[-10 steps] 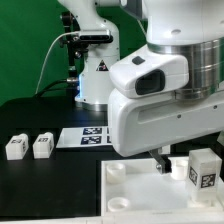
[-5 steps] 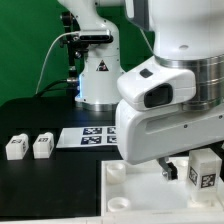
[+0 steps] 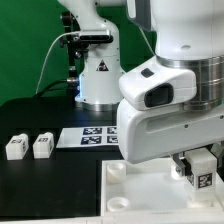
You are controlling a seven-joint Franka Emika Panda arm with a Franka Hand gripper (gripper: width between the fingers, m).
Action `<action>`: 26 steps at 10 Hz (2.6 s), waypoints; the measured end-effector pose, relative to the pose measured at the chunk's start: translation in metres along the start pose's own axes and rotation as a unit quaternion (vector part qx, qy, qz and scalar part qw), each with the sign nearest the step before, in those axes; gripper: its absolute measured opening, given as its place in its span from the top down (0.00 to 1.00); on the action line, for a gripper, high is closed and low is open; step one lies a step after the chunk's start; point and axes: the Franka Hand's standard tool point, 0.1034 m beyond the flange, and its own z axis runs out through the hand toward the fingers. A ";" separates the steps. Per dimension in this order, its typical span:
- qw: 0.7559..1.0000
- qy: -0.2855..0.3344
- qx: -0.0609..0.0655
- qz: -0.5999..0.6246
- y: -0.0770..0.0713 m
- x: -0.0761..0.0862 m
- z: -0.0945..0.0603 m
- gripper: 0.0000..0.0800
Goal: Assemble one leg
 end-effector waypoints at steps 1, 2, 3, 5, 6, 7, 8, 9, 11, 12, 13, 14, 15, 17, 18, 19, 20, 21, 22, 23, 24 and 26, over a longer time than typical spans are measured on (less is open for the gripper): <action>1.000 0.000 0.000 0.006 0.000 0.000 0.000 0.64; 0.995 0.007 0.000 0.101 -0.004 0.002 0.001 0.64; 0.985 0.015 0.002 0.174 -0.006 0.003 0.001 0.64; 0.924 0.036 0.014 0.380 -0.007 0.003 0.002 0.64; 0.891 0.039 0.024 0.453 -0.006 0.003 0.001 0.64; 0.871 0.041 0.028 0.489 -0.006 0.003 0.001 0.64; 0.847 0.039 0.031 0.529 -0.006 0.003 0.001 0.64; 0.817 0.037 0.034 0.574 -0.007 0.003 0.001 0.64; 0.752 0.036 0.046 0.656 -0.007 0.004 0.002 0.64; 0.682 0.041 0.064 0.727 -0.010 0.003 0.004 0.64; 0.613 0.051 0.080 0.784 -0.015 0.003 0.005 0.64; 0.566 0.061 0.097 0.817 -0.018 0.004 0.006 0.64; 0.575 0.064 0.095 0.810 -0.019 0.004 0.006 0.64; 0.620 0.067 0.092 0.776 -0.021 0.004 0.008 0.41; 0.623 0.066 0.092 0.774 -0.024 0.003 0.009 0.26; 0.695 0.073 0.082 0.711 -0.021 0.002 0.010 0.26; 0.758 0.072 0.068 0.644 -0.019 -0.001 0.011 0.20; 0.813 0.055 0.037 0.578 -0.024 -0.005 0.010 0.19; 0.832 0.063 0.038 0.550 -0.025 0.000 0.008 0.19; 0.866 0.064 0.033 0.496 -0.023 -0.001 0.009 0.19; 0.884 0.065 0.030 0.462 -0.023 -0.001 0.009 0.19; 0.951 0.073 0.000 0.299 -0.015 0.000 0.006 0.19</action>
Offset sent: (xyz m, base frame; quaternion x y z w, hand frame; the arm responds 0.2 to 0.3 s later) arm -0.0090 0.0126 -0.0107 -0.0002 0.0382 0.3358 0.9412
